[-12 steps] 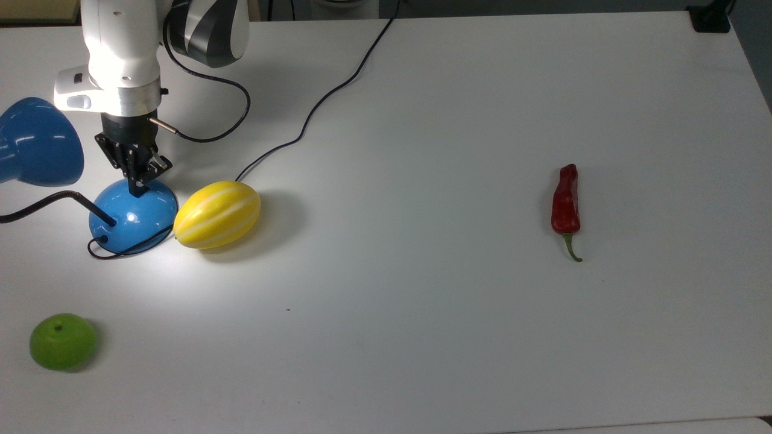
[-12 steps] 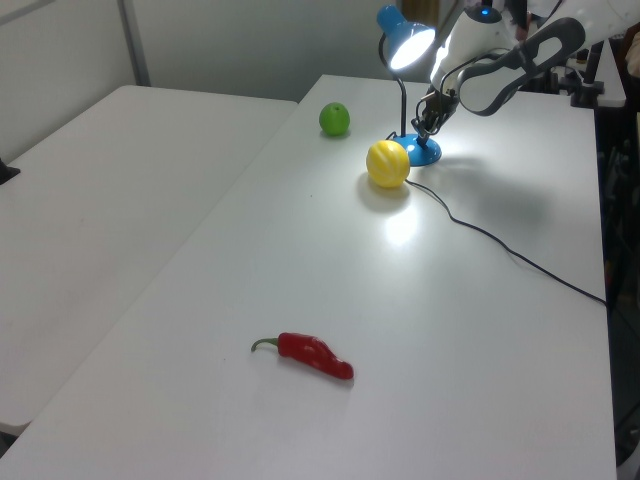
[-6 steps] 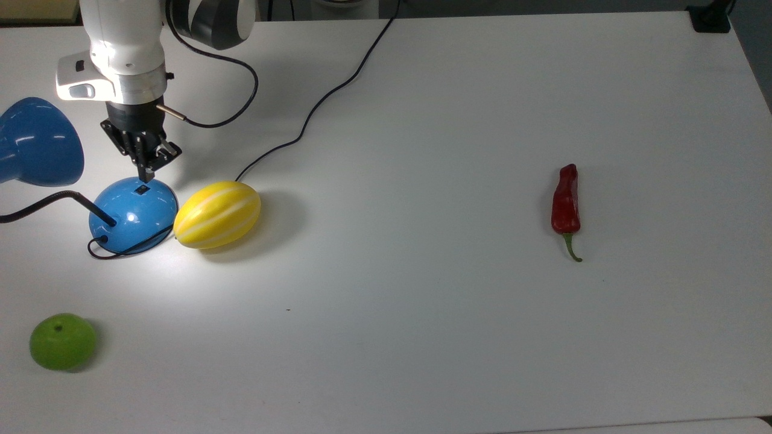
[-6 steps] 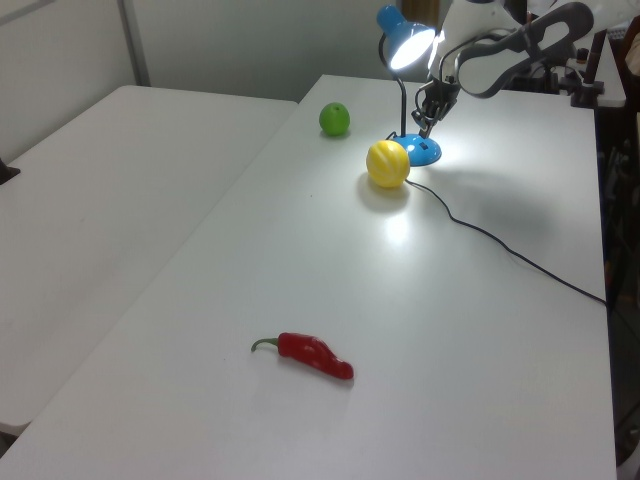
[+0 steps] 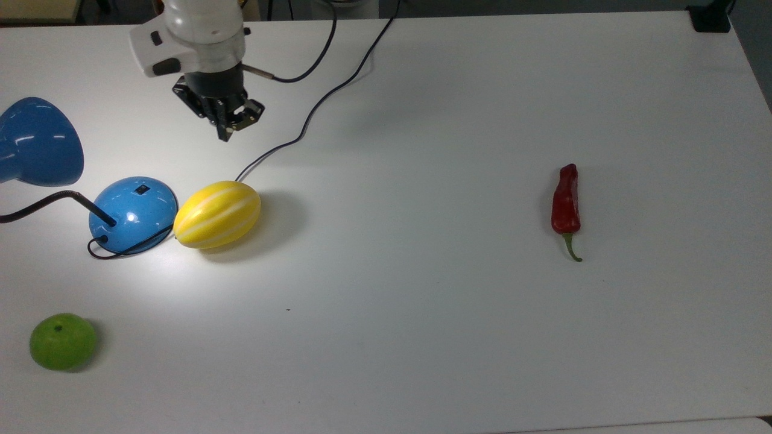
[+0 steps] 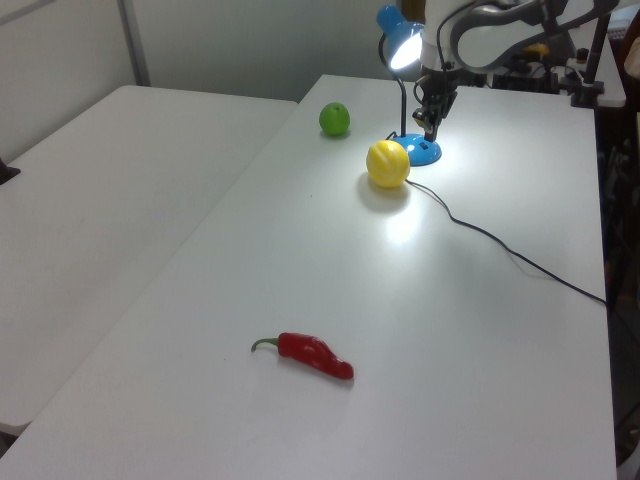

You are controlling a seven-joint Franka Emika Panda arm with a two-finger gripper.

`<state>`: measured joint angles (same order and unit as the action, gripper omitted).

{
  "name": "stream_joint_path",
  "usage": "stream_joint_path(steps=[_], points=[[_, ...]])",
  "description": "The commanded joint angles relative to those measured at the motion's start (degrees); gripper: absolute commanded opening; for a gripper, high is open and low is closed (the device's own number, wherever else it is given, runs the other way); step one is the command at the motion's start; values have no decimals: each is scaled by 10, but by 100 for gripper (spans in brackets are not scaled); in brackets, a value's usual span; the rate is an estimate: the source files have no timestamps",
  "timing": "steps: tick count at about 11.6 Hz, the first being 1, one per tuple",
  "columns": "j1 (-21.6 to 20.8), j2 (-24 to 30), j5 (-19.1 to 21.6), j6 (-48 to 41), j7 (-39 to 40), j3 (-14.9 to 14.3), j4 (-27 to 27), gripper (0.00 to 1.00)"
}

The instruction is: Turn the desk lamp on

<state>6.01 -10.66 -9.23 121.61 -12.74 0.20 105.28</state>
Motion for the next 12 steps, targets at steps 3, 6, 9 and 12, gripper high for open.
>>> stream_joint_path(steps=[3, 6, 9, 12], points=[[-90, 34, 3, -179, 12, -3, -86, 0], [-115, 69, 50, -257, 75, -3, -115, 0], [-115, 101, 78, -271, 105, -5, -115, 0], [-110, 117, 70, -298, 126, -9, -114, 57]])
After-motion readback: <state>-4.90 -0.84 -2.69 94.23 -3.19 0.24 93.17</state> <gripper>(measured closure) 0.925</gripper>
